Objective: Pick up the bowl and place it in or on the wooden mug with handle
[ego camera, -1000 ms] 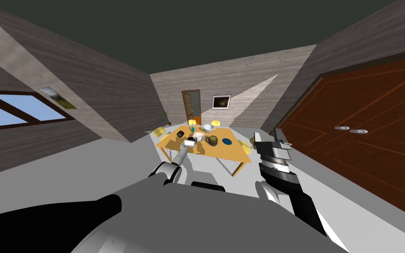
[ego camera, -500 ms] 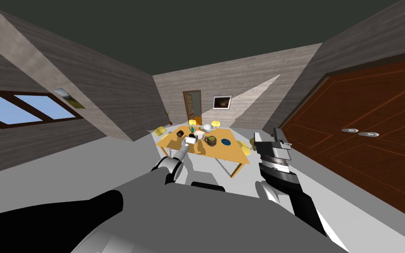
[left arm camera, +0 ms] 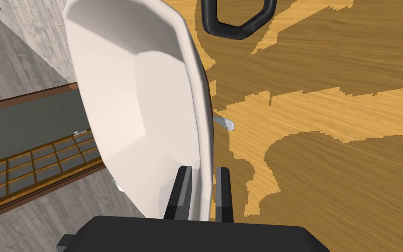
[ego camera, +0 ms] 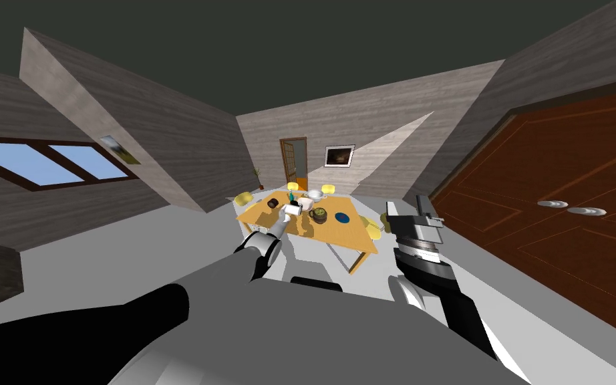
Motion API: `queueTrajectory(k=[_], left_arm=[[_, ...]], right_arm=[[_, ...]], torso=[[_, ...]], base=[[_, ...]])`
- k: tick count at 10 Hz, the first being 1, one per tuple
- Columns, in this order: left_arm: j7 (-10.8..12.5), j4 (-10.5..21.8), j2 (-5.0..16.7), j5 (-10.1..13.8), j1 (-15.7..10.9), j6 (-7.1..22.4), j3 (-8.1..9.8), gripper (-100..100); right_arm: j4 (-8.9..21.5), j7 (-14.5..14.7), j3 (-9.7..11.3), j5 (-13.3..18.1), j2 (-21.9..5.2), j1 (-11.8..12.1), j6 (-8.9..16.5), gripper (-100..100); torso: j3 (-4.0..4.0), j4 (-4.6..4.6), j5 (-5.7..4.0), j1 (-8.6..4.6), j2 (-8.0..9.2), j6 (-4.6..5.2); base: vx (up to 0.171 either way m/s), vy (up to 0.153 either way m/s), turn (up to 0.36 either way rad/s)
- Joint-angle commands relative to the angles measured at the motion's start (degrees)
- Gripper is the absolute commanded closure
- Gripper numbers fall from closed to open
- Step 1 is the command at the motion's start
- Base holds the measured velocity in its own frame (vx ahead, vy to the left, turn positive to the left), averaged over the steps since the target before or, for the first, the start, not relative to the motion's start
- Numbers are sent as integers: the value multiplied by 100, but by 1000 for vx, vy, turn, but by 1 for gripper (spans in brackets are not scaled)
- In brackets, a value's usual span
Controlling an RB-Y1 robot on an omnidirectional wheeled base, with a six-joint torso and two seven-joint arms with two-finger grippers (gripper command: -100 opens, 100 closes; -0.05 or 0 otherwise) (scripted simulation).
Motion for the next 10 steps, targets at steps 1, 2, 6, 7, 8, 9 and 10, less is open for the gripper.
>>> queueTrajectory(k=[1,2,6,7,8,9,10], left_arm=[[172,158,-57,-66,-177,103,-21,100],[234,242,-98,-86,-260,137,-29,100],[476,569,-522,-163,-578,268,-59,100],[476,569,-522,-163,-578,268,-59,100],[525,630,-744,-178,-640,296,-65,100],[535,642,-808,-181,-653,302,-66,100],[535,642,-808,-181,-653,302,-66,100]], right_arm=[[0,0,0,0,0,0,0,0],[0,0,0,0,0,0,0,0],[0,0,0,0,0,0,0,0],[0,0,0,0,0,-1,0,0],[0,0,0,0,-1,-1,0,0],[0,0,-1,0,-1,-1,0,0],[0,0,-1,0,-1,-1,0,0]], torso=[[0,0,0,0,0,0],[-2,-3,0,-3,-1,1],[1,-4,2,-16,6,14],[-1,-5,3,2,4,8],[2,-3,9,33,9,-1],[5,-2,12,43,14,2],[8,0,12,42,17,3]], base=[[60,-131,87],[39,-130,45],[35,-117,47],[17,-30,-22],[12,-13,43],[8,-20,22],[3,-16,-15]])
